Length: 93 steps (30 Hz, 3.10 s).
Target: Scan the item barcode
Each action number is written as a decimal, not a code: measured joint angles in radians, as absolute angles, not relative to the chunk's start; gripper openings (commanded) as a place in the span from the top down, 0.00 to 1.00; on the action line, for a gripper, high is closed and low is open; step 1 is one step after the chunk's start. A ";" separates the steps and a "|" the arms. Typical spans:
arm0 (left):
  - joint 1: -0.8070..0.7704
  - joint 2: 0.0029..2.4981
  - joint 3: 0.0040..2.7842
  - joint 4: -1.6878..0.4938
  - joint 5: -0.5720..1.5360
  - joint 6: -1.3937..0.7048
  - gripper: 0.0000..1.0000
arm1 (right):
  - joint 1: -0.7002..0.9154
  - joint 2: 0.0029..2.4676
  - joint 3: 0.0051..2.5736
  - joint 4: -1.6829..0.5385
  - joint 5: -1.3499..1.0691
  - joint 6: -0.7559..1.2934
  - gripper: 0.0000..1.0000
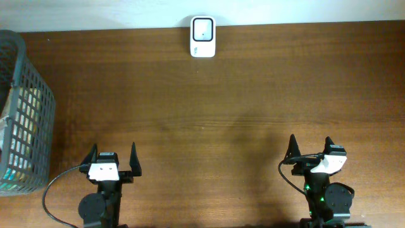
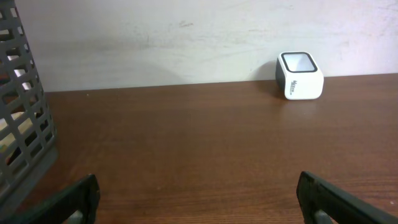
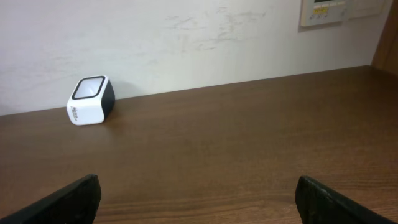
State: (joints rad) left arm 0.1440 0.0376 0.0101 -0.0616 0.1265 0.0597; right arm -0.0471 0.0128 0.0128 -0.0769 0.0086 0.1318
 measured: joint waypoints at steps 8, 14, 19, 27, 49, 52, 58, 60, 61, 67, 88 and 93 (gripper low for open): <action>0.144 0.038 0.010 -0.062 0.126 0.060 0.01 | -0.047 0.013 0.013 -0.077 0.009 0.067 0.01; 0.144 0.038 0.010 -0.062 0.126 0.060 0.01 | -0.047 0.013 0.013 -0.077 0.009 0.066 0.01; 0.144 0.038 0.010 -0.062 0.126 0.060 0.01 | -0.047 0.013 0.013 -0.077 0.009 0.064 0.01; 0.144 0.038 0.010 -0.062 0.126 0.060 0.01 | -0.047 0.013 0.013 -0.077 0.009 0.059 0.01; 0.144 0.492 0.564 -0.118 0.210 0.060 0.01 | -0.047 0.012 0.013 -0.076 0.009 0.056 0.01; 0.143 0.739 0.862 -0.297 0.210 0.060 0.01 | -0.047 0.012 0.013 -0.077 0.009 0.056 0.01; 0.142 1.276 1.598 -0.836 0.214 0.060 0.01 | -0.047 0.014 0.013 -0.077 0.009 0.056 0.01; 0.142 1.379 1.741 -0.861 0.214 0.063 0.01 | -0.047 0.014 0.013 -0.077 0.009 0.056 0.02; 0.142 1.411 1.773 -0.845 0.214 0.067 0.01 | -0.047 0.014 0.013 -0.077 0.009 0.056 0.01; 0.321 1.448 1.789 -0.767 0.022 -0.104 0.00 | -0.047 0.014 0.013 -0.077 0.009 0.056 0.01; 0.814 2.012 1.816 -1.147 -0.088 -0.114 0.15 | -0.047 0.014 0.013 -0.077 0.009 0.056 0.01; 0.814 2.115 1.816 -1.159 -0.088 -0.088 0.15 | -0.047 0.014 0.013 -0.077 0.009 0.054 0.01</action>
State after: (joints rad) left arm 0.8139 2.1155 1.8156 -1.1591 -0.0879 -0.0875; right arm -0.0471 0.0139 0.0128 -0.0769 0.0090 0.0536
